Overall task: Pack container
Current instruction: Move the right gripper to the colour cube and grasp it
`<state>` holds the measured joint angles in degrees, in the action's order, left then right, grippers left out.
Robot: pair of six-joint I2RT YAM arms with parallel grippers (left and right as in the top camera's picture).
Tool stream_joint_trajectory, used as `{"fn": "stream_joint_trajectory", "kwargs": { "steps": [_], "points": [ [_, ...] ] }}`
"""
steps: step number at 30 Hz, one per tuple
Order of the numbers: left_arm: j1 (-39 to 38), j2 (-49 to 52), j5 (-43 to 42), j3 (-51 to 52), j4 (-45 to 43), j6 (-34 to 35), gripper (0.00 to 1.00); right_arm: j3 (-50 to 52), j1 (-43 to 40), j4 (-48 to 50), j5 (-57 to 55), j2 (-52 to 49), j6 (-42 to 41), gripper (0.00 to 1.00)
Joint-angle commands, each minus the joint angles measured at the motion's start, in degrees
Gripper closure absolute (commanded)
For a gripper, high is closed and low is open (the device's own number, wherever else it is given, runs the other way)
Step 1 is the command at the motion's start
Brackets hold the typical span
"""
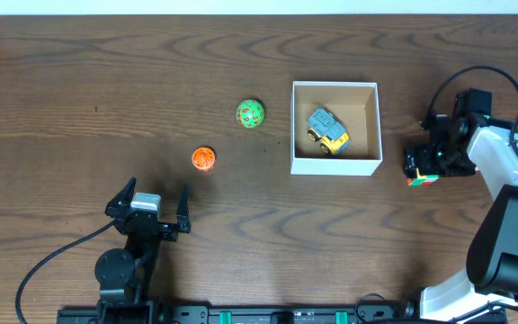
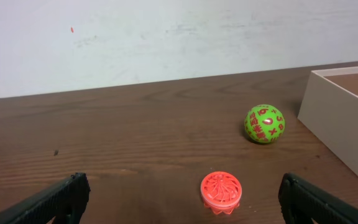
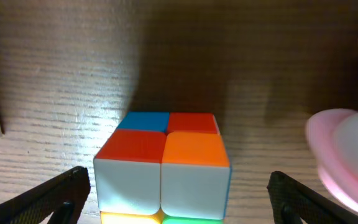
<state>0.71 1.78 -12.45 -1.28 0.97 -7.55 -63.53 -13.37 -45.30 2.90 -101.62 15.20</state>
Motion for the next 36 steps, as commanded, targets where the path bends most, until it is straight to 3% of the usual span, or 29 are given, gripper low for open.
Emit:
{"fn": "stream_joint_trajectory", "kwargs": {
  "steps": [1, 11, 15, 20, 30, 36],
  "points": [
    [0.28, -0.04, -0.39, 1.05, 1.81, -0.35, 0.02, 1.16, 0.68, 0.37, 0.39, -0.13, -0.37, 0.07],
    [0.28, -0.04, -0.39, 1.05, 1.81, -0.35, 0.02, 1.40, 0.68, 1.53, 0.33, -0.28, -0.35, 0.16],
    [0.28, -0.04, -0.39, 1.05, 1.81, -0.35, 0.02, 1.40, 0.68, 1.79, 0.33, -0.28, -0.37, 0.33],
    [0.28, -0.04, -0.39, 1.05, 1.84, -0.35, 0.02, 1.40, 0.68, 1.90, 0.35, -0.28, -0.37, 0.44],
    [0.28, -0.04, -0.39, 1.05, 1.81, -0.35, 0.02, 0.42, 0.70, 1.60, 0.35, -0.28, -2.27, 0.54],
    [0.28, -0.04, -0.39, 1.05, 1.84, -0.35, 0.02, -7.02, 0.70, -3.89, 0.37, -0.28, -2.75, 0.56]
  ]
}}
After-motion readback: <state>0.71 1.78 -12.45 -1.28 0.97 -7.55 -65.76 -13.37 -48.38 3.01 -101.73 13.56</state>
